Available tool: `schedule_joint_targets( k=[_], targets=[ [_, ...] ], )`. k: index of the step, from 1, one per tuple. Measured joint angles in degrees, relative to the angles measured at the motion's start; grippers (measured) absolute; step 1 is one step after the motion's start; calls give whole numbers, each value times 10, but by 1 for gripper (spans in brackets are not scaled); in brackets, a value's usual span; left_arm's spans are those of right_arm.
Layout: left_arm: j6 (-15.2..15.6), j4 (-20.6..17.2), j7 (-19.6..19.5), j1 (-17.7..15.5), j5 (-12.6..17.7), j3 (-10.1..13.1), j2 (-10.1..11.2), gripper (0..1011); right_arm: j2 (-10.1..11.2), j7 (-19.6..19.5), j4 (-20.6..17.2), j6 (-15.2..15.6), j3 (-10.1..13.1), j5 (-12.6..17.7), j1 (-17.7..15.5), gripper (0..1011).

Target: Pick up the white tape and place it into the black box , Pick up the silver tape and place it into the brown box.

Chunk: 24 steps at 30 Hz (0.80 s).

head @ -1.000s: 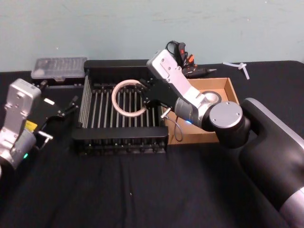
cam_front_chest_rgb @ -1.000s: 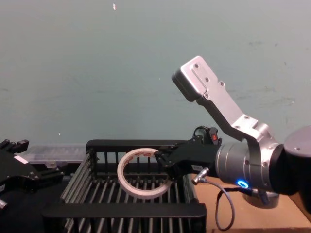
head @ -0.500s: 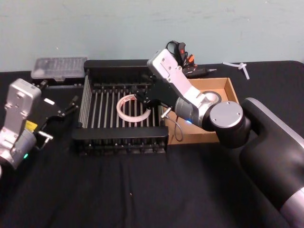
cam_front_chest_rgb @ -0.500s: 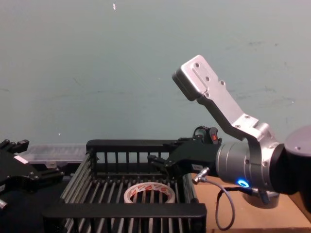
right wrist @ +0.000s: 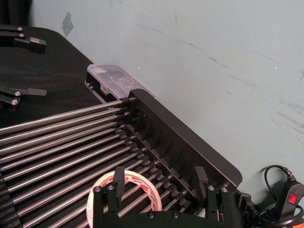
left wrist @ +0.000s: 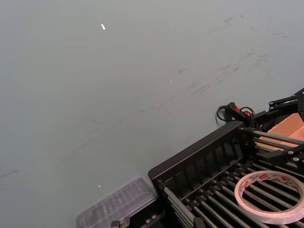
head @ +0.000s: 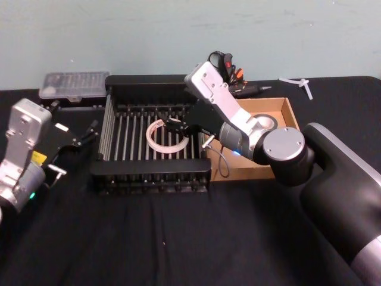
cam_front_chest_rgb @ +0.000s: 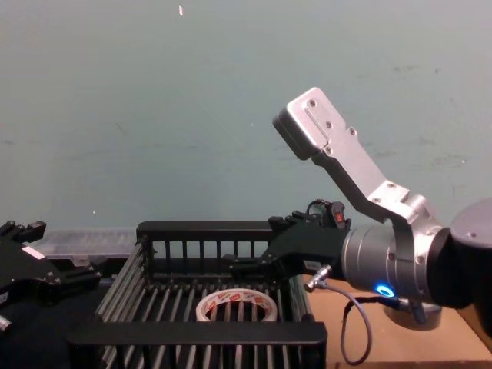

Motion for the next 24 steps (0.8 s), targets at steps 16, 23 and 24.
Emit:
schedule_joint_targets(
  k=[16, 23, 24],
  targets=[
    [0, 0, 0, 0, 0, 0, 0, 1001, 15, -5, -57, -5, 25, -2, -32, 1002],
    [0, 0, 0, 0, 0, 0, 0, 1002, 35, -45, -124, 6, 68, -8, -79, 1002],
    [0, 0, 0, 0, 0, 0, 0, 1001, 38, -48, -130, 8, 72, -8, -84, 1002]
  ],
)
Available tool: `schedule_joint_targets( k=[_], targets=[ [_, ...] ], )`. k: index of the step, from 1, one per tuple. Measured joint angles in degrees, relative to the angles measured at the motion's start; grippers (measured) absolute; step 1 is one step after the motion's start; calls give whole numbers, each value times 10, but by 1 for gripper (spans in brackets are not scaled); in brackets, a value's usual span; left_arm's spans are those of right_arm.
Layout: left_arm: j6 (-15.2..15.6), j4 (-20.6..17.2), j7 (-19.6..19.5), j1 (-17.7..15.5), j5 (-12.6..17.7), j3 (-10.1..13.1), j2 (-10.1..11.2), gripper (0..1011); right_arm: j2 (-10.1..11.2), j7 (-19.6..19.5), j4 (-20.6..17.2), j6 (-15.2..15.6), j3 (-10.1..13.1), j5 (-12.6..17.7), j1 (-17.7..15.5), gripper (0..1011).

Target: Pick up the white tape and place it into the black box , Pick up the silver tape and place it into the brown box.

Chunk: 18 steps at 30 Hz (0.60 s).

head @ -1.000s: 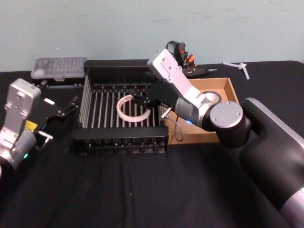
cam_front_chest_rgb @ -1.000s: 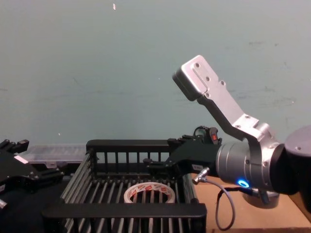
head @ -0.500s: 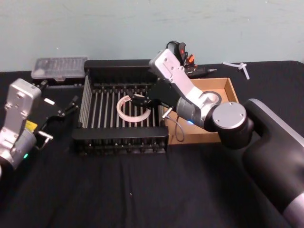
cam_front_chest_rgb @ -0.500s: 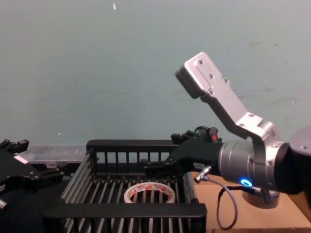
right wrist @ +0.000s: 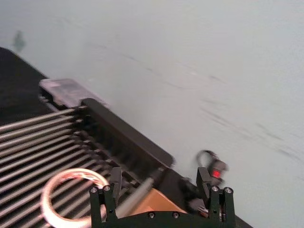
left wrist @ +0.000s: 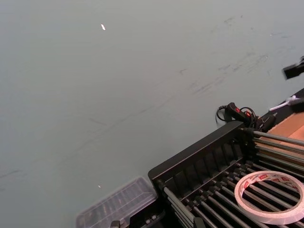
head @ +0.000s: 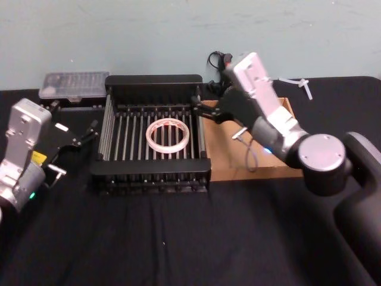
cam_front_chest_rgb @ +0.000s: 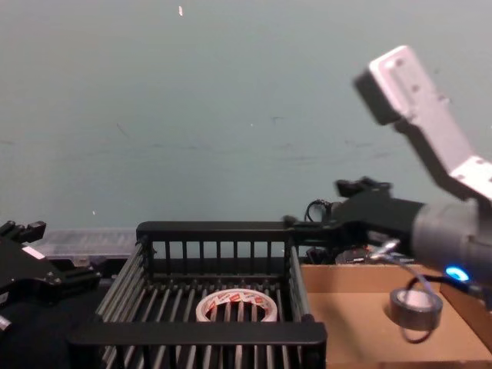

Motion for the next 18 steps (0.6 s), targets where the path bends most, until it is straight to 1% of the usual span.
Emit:
schedule_joint_targets(
  k=[3, 4, 6, 9, 15, 16, 18],
  targets=[
    [0, 0, 0, 0, 0, 0, 0, 1001, 7, -10, -20, 6, 16, -1, -17, 1002],
    [0, 0, 0, 0, 0, 0, 0, 1001, 11, -17, -33, 10, 26, -1, -27, 1002],
    [0, 0, 0, 0, 0, 0, 0, 1001, 15, -23, -44, 14, 36, -2, -37, 1002],
    [0, 0, 0, 0, 0, 0, 0, 1001, 24, -35, -68, 24, 59, -2, -63, 1003],
    [0, 0, 0, 0, 0, 0, 0, 1001, 30, -49, -92, 38, 89, -3, -96, 1002],
    [0, 0, 0, 0, 0, 0, 0, 1001, 31, -52, -96, 41, 97, -3, -105, 1002],
    [0, 0, 0, 0, 0, 0, 0, 1001, 31, -54, -100, 45, 104, -3, -113, 1002]
  ],
)
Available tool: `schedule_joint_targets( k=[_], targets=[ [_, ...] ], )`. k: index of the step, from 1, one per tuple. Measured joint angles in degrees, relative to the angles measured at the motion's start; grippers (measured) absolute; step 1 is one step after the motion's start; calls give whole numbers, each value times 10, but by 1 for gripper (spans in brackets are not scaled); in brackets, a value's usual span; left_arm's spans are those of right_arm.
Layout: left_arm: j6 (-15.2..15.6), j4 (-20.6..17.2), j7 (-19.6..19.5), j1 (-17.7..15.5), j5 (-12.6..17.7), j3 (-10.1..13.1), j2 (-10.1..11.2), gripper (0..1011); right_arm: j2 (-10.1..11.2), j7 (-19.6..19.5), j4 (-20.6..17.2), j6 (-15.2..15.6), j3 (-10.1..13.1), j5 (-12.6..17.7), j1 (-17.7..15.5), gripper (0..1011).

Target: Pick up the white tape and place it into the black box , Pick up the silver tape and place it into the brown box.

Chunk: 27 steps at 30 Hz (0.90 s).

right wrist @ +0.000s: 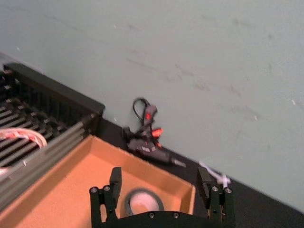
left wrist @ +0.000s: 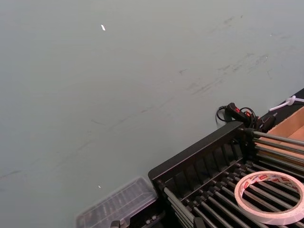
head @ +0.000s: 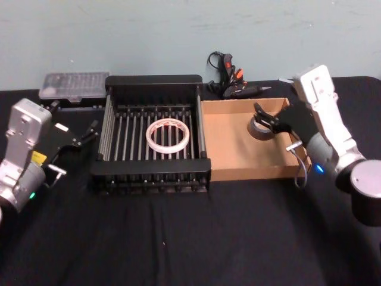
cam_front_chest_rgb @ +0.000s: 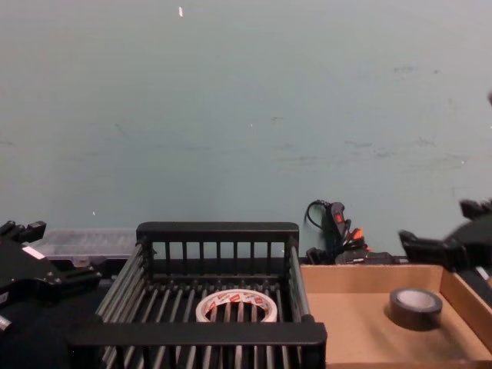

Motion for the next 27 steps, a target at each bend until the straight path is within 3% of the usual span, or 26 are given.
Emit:
schedule_joint_targets(
  k=[10, 27],
  targets=[
    [0, 0, 0, 0, 0, 0, 0, 1001, -9, -5, -7, 19, 31, 1, -37, 1002],
    [0, 0, 0, 0, 0, 0, 0, 1001, -8, -5, -8, 19, 29, 1, -35, 1002]
  ],
)
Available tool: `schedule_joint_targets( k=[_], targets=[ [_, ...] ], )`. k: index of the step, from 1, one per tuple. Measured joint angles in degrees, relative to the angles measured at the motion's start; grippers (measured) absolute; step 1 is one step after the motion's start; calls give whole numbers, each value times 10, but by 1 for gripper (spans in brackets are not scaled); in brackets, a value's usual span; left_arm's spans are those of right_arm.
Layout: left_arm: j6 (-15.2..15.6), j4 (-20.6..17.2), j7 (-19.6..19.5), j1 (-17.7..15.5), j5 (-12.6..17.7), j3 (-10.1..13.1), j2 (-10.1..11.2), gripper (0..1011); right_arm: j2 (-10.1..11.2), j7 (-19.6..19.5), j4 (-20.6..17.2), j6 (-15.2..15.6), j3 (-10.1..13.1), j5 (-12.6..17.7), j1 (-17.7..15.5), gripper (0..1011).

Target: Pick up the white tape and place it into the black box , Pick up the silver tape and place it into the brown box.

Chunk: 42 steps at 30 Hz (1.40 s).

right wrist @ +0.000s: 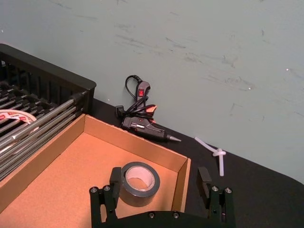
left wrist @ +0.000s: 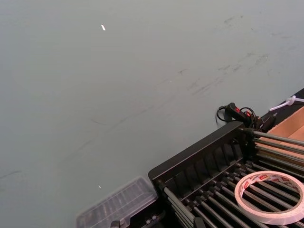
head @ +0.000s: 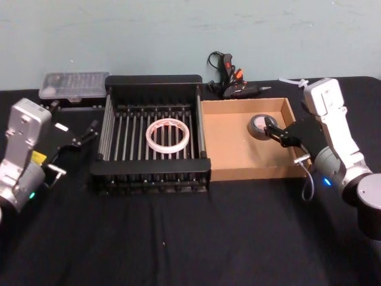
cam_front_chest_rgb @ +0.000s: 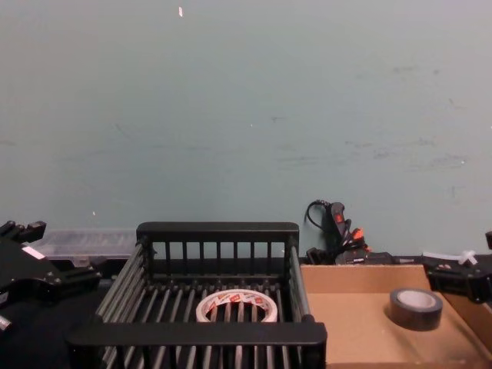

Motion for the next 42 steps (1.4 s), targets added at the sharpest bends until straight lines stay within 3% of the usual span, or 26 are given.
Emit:
schedule_joint_targets(
  k=[42],
  targets=[
    [0, 0, 0, 0, 0, 0, 0, 1001, 1, 1, 1, -1, -1, 1, 1, 1002]
  ],
)
